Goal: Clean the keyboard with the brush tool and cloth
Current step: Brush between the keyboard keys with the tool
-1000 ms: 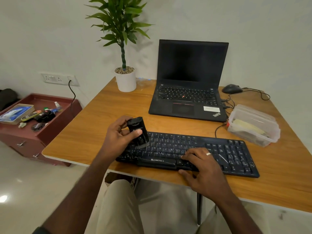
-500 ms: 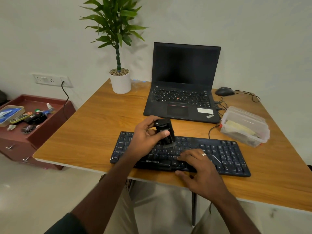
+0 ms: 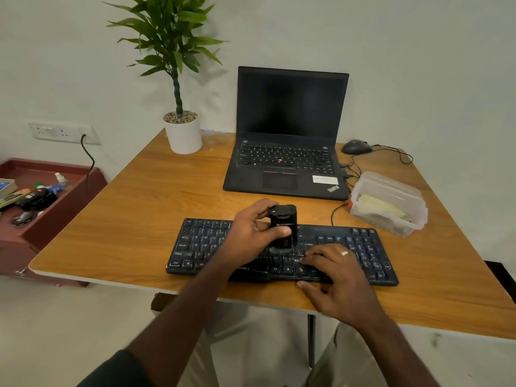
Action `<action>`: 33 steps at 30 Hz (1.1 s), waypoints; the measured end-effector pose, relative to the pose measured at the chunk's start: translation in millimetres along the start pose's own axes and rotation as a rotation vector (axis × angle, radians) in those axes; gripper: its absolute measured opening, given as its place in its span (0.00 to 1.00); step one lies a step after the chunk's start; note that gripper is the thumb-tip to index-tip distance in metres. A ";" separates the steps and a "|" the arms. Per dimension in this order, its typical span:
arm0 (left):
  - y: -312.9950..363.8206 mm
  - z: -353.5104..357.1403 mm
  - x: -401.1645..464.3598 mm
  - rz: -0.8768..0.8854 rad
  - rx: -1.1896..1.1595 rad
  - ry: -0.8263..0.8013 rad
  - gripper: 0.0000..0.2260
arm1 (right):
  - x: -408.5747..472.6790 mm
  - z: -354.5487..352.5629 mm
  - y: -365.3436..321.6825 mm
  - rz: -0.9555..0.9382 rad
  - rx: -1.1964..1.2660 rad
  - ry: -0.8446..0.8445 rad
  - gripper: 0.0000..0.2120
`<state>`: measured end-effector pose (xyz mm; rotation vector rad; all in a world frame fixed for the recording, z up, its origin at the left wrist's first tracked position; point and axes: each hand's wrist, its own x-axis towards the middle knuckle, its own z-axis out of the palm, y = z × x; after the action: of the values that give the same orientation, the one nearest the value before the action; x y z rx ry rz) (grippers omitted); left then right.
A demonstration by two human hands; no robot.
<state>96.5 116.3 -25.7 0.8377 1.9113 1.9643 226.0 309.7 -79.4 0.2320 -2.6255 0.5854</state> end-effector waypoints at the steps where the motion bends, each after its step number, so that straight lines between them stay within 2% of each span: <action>1: -0.2 6.6 3.4 0.005 0.004 -0.011 0.15 | -0.5 -0.1 -0.5 -0.003 -0.001 0.002 0.19; 4: 4.4 13.8 6.8 0.014 -0.022 -0.006 0.15 | -0.6 -1.6 -2.1 -0.003 0.004 0.007 0.19; 9: 14.3 -21.4 -6.2 0.023 -0.058 0.137 0.12 | -2.0 -1.5 -2.0 0.005 0.010 -0.003 0.19; 13: 8.6 -44.1 -11.1 -0.023 0.039 0.088 0.12 | -2.2 -2.1 -2.4 0.012 0.012 0.000 0.20; 19: -3.7 8.2 2.0 0.008 0.009 -0.027 0.12 | -1.7 -2.5 -2.2 0.005 -0.016 0.000 0.20; 25: -2.2 41.5 19.1 0.064 -0.008 0.040 0.12 | -2.2 -2.4 -2.5 0.013 0.003 0.008 0.19; 30: 5.8 -0.6 6.1 0.040 0.028 0.120 0.12 | -3.2 -4.3 -2.4 0.036 0.019 0.003 0.20; 33: 10.7 -23.1 -2.4 -0.002 0.051 0.106 0.11 | -2.7 -4.0 -1.9 0.051 0.014 -0.006 0.18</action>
<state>87.2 95.1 -14.7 0.7585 2.0282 2.0038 230.5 309.8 -76.6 0.1716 -2.6404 0.6205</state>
